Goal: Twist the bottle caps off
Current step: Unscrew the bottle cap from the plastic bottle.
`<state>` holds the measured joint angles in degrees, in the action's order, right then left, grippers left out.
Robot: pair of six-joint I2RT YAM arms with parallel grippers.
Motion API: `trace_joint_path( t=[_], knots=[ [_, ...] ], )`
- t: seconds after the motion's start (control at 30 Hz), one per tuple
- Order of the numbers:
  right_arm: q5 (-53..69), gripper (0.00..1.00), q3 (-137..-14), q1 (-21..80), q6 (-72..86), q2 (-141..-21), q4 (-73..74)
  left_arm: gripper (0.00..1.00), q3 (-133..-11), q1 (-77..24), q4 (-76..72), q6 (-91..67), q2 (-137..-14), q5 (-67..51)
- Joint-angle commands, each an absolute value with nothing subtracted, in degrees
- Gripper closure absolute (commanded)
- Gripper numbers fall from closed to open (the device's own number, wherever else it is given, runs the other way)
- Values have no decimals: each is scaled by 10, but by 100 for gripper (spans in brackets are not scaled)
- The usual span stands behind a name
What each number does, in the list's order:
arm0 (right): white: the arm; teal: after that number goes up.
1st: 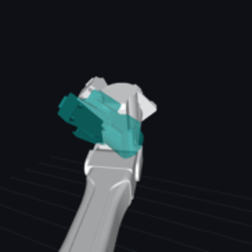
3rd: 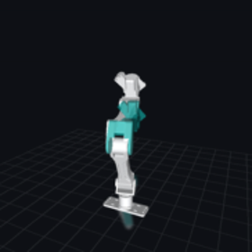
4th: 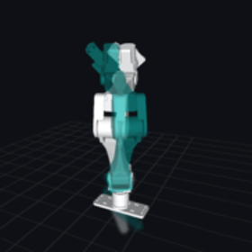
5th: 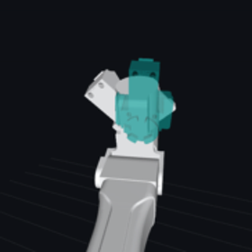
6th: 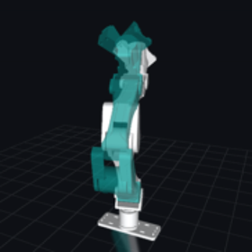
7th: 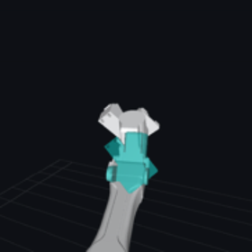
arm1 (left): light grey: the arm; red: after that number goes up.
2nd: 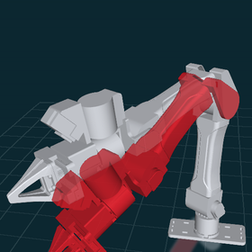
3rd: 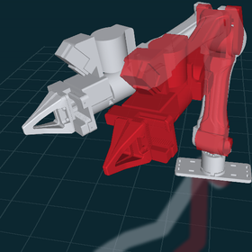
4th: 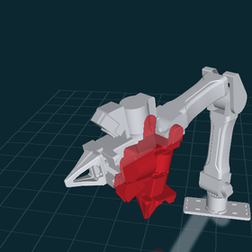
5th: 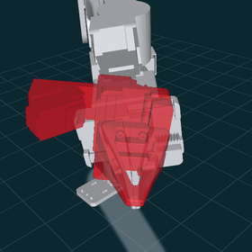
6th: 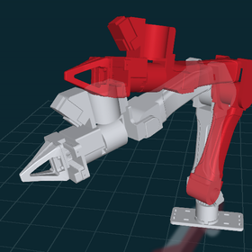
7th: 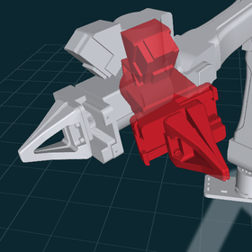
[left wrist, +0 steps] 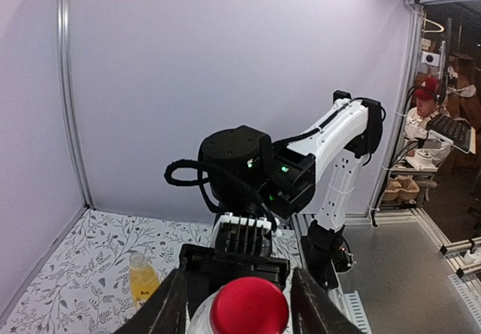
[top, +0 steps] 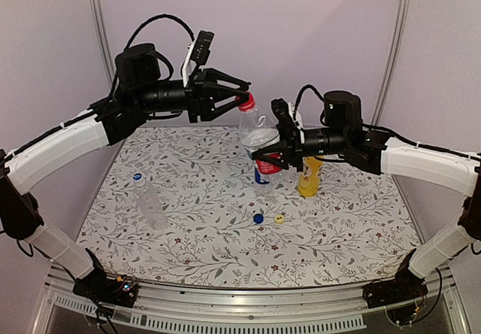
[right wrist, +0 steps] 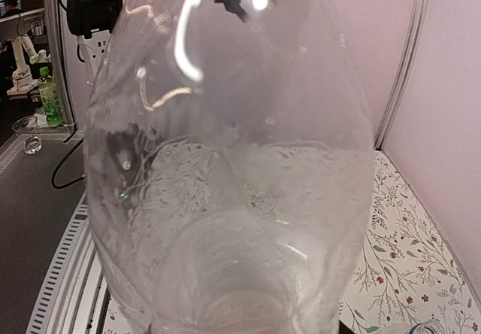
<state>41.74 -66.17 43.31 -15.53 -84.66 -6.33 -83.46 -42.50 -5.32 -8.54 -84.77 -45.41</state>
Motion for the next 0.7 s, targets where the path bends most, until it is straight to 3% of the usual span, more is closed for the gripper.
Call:
trace_joint_path(
  t=[0.0,0.47,0.67],
  knots=[
    [429,63,-678,427,-158,-848,-58,54,-825,-418,-66,-91,-850,-475],
    [425,64,-678,428,-156,-851,-57,59,-828,-417,-70,-103,-866,-486],
    [387,64,-680,428,-153,-855,-58,72,-827,-418,-74,-111,-866,-472]
  ],
)
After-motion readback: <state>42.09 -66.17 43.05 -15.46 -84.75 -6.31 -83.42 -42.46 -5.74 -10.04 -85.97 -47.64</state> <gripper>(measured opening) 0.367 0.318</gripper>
